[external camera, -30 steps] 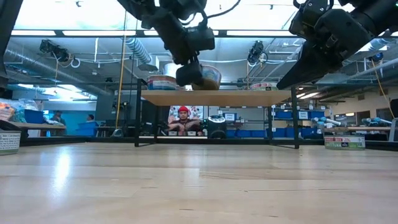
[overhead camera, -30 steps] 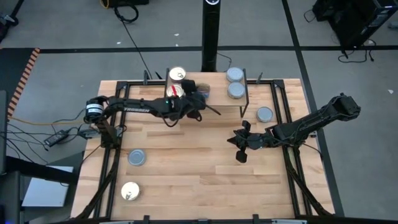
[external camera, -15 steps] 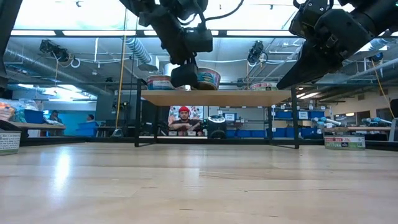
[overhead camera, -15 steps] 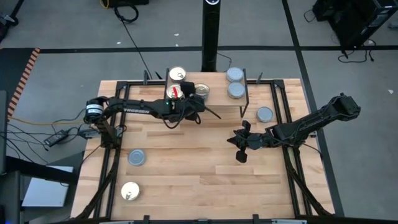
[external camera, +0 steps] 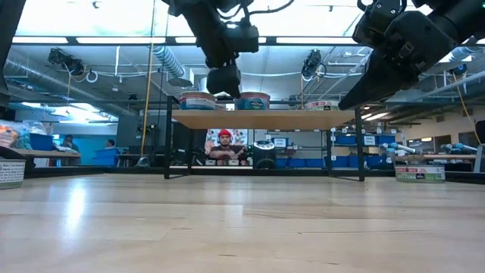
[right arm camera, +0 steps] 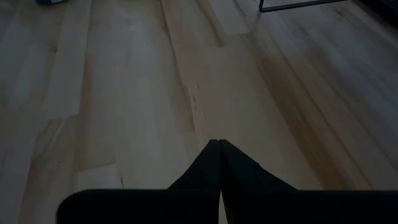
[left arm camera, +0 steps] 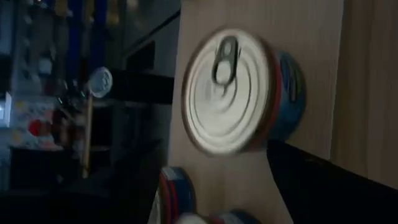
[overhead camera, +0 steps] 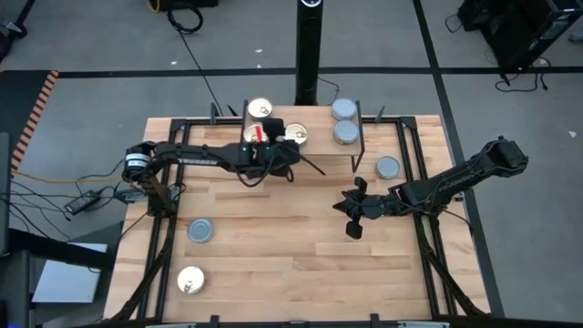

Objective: Stack canned seafood by type on shelf
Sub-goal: Put the top blue tuna can on the shelf

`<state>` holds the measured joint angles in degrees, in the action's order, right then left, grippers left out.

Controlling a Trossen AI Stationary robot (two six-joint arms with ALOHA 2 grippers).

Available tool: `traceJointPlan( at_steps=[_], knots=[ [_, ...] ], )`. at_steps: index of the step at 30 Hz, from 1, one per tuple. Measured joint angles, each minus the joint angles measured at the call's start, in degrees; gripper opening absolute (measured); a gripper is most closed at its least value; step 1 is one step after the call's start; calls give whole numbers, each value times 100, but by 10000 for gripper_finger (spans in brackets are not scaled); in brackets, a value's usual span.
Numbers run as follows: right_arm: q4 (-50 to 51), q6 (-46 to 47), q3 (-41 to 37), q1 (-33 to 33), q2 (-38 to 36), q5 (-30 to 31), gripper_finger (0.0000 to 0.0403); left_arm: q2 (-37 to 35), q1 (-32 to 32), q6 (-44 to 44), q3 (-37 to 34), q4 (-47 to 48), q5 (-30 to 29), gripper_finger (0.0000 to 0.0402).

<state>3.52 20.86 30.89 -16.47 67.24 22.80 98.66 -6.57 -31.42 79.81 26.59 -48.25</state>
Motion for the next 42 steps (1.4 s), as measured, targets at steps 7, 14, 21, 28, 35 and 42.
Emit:
traceJointPlan(
  at_steps=[7, 14, 21, 28, 35, 42],
  knots=[
    [-608, -110, -191, 59, 70, 153, 10, -582, 191, 1328, -408, 299, 1157, 247],
    [-1434, -449, -182, 305, 400, 156, 12, -1357, 426, 1361, -2007, -1764, 1746, 177],
    [-942, -719, 582, 934, 612, 105, 9, -2019, 700, 1325, -3696, -4370, 2418, 138],
    [-100, -1554, 1882, 2075, 1001, -261, 8, -2548, 920, 1728, -4954, -6278, 3606, 131],
    [915, -2347, 3243, 2738, 2040, -897, 8, -2745, 925, 2077, -5501, -6967, 4820, 131],
    [1620, -2700, 3973, 2982, 2560, -853, 8, -2727, 920, 2161, -5571, -6962, 5151, 130]
  ],
)
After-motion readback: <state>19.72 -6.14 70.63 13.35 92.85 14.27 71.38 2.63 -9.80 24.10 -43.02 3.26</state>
